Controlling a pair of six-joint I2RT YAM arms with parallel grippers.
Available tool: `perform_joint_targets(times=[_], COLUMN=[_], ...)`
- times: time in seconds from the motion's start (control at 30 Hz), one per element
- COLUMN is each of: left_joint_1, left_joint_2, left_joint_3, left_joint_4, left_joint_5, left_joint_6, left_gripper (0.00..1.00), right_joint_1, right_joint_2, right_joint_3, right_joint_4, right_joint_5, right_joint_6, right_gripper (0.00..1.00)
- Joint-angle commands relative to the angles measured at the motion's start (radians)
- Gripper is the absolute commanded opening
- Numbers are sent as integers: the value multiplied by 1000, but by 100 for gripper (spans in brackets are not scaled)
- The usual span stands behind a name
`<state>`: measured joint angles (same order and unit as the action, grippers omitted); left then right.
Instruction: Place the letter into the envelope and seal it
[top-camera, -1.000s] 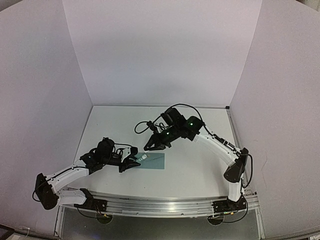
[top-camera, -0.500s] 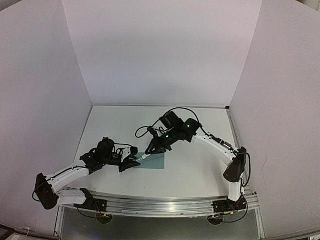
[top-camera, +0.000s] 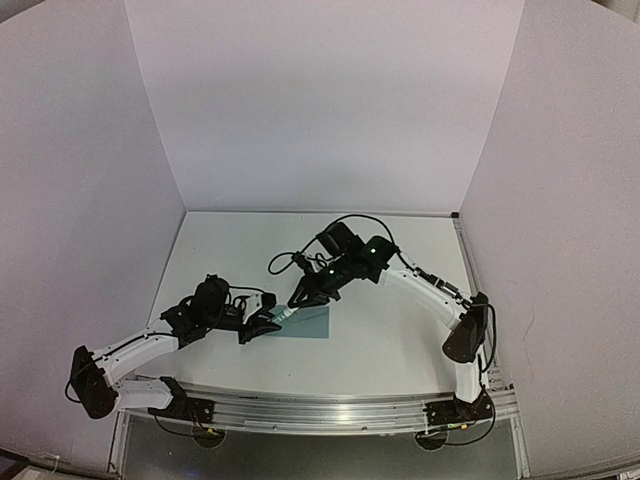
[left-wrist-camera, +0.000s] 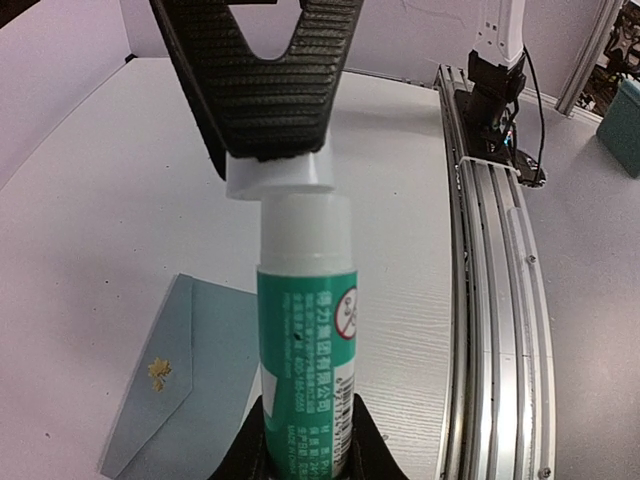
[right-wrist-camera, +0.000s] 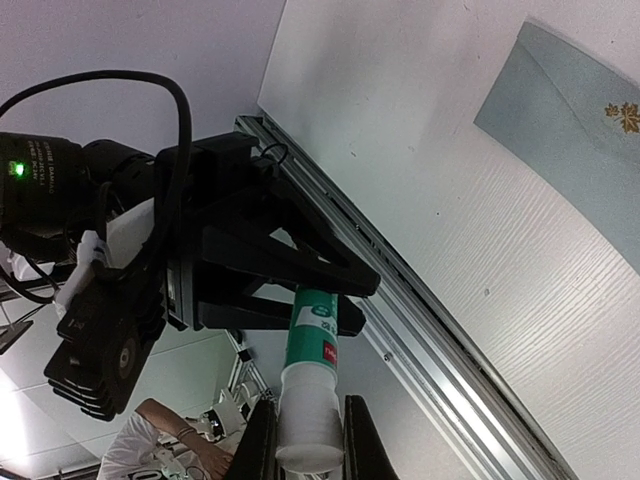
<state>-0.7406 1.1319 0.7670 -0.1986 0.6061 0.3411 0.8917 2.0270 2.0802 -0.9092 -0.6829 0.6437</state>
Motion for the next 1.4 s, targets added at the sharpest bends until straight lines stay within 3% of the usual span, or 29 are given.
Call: perform_joint_targets(times=[0.0, 0.37, 0.93, 1.37], left_joint_1=[-5, -5, -5, -5], left_joint_2=[2, -2, -1, -1], left_joint_3=[42, 44, 48, 46], left_joint_4=[47, 34, 30, 31], left_joint_5=[-13, -21, -11, -15], left_joint_6=[-10, -10, 2, -4], left_gripper=[0, 0, 0, 0], right_joint_1=[7, 14, 14, 14], right_joint_2=[19, -16, 47, 31], right_joint_3=[38, -41, 71, 14], right_joint_4=[9, -23, -30, -60], right_joint_5=[-48, -49, 7, 10], right_joint_6=[-18, -40, -40, -69], right_gripper=[0, 0, 0, 0])
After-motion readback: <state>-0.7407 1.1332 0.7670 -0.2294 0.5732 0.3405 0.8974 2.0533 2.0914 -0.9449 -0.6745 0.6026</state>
